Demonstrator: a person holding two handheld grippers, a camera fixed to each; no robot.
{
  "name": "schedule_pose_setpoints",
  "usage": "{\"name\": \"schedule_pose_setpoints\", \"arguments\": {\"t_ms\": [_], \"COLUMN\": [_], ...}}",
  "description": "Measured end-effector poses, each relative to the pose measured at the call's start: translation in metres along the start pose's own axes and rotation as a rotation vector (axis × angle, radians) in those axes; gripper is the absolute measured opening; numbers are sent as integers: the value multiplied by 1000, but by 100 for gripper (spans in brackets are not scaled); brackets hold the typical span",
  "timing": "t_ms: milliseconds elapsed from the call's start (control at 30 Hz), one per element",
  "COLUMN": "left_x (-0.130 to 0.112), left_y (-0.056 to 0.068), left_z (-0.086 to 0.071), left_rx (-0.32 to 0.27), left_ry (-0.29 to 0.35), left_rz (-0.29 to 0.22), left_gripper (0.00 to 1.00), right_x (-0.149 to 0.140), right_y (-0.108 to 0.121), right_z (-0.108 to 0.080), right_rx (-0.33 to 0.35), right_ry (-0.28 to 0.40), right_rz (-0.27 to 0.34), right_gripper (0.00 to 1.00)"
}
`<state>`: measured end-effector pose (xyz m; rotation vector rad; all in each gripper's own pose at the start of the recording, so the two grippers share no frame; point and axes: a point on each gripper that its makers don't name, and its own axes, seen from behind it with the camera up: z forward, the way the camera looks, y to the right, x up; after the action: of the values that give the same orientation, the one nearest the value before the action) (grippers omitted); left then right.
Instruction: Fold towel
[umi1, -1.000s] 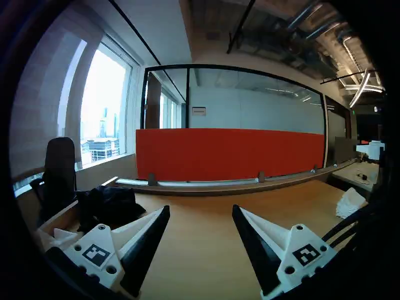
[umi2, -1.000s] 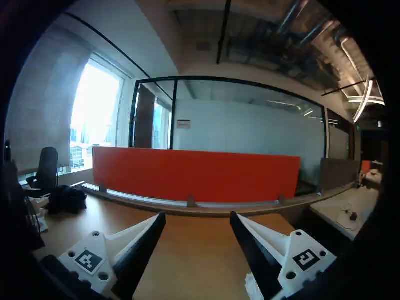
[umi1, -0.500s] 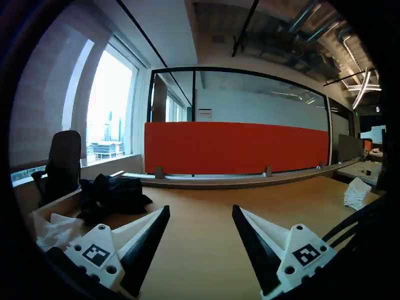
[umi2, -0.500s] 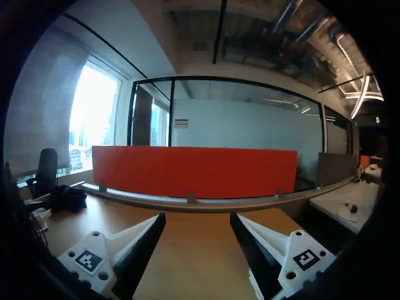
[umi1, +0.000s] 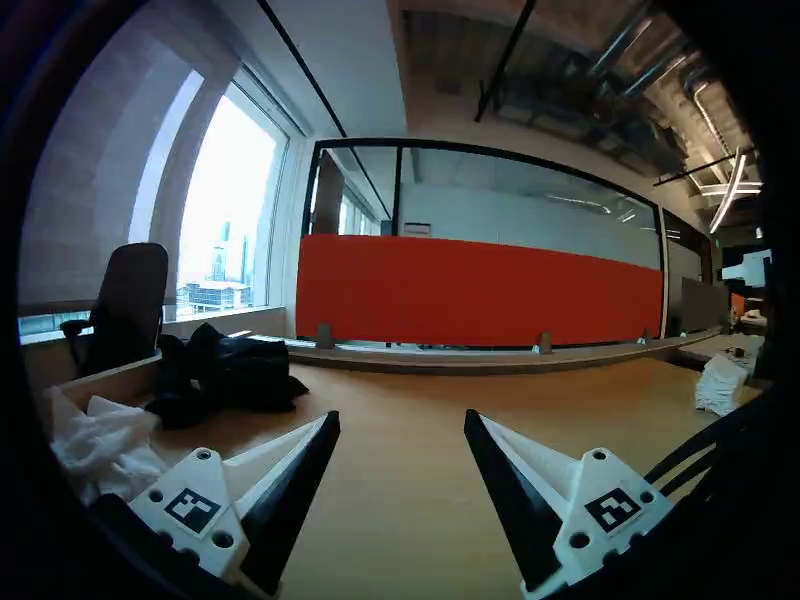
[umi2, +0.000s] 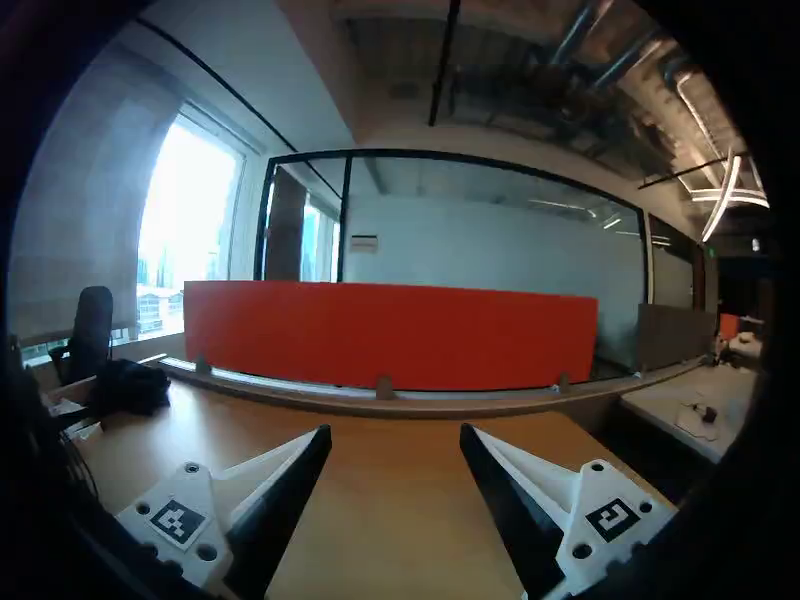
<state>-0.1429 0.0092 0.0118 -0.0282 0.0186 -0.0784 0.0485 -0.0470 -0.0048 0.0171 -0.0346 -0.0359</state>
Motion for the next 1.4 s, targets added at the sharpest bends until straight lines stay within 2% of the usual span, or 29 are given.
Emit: {"name": "schedule_pose_setpoints", "arguments": {"t_ms": [200,700,1400], "left_x": [-8,-13,-15], "left_y": [-2,4,4], "left_z": [0,-1,-2], "left_rx": [4,2,8], "left_ry": [10,4,3], "left_rz": [-2,61,65], "left_gripper": [92,92,93], "right_x": [-5,-3,-1], "right_y": [1,8,15], "right_z": [0,-4,-2], "right_rx": [1,-1,-4], "right_ry": [7,8,25], "right_rz": [-2,11,18], "right_gripper": [100,100,100]}}
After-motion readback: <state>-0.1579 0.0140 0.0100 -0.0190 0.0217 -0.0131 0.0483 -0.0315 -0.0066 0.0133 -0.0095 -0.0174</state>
